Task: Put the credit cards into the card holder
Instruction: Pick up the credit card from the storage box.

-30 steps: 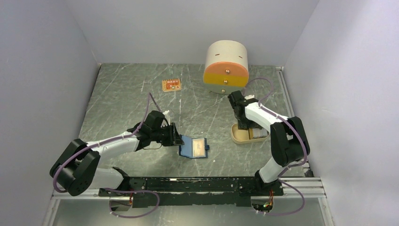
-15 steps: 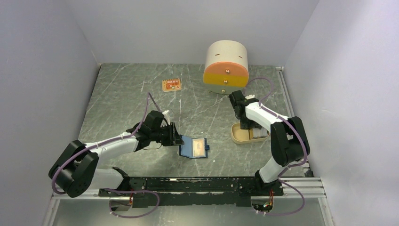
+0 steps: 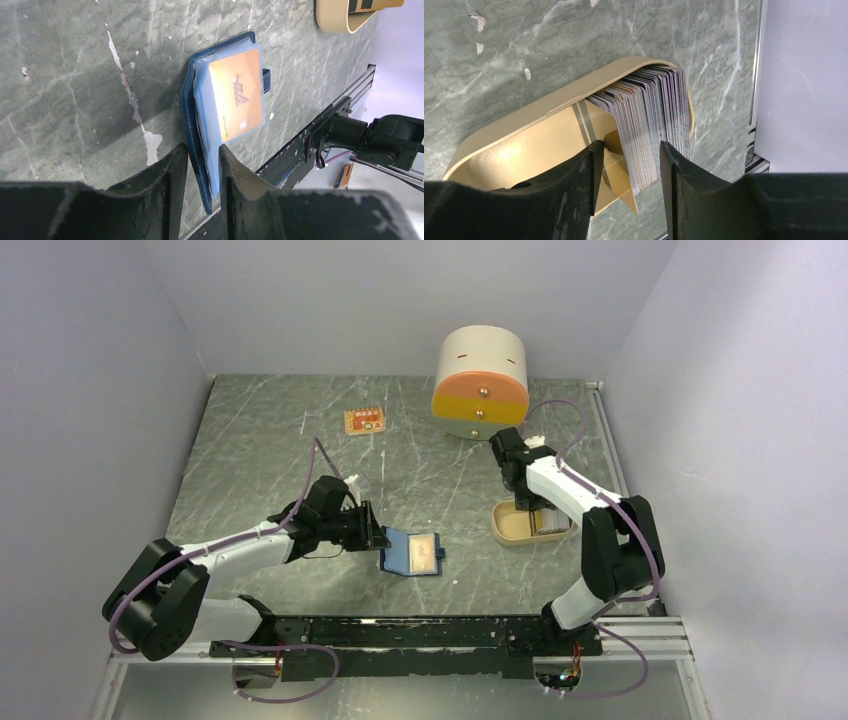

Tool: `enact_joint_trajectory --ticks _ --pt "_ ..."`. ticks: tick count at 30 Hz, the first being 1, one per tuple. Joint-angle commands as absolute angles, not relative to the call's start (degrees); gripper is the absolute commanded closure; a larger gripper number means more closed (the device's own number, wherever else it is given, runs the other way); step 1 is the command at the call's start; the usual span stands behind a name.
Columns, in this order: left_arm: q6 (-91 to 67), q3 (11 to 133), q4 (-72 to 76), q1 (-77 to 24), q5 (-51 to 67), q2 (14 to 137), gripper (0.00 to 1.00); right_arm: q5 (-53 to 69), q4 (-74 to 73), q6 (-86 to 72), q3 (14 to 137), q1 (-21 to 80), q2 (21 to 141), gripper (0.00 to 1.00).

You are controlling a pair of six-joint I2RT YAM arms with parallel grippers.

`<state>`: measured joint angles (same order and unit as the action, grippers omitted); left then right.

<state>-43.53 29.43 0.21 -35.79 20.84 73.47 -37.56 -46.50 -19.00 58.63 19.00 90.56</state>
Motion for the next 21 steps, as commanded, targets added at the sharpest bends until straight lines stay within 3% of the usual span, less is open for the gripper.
enact_joint_trajectory --ticks 1,21 --pt "-43.68 29.18 1.75 -35.58 21.44 72.51 0.66 -38.73 -47.28 -17.99 59.81 18.27 89.67 0.52" --pt "-43.96 29.09 2.20 -35.56 21.57 72.74 0.66 -34.94 -46.63 -16.51 60.53 18.30 88.32 0.73"
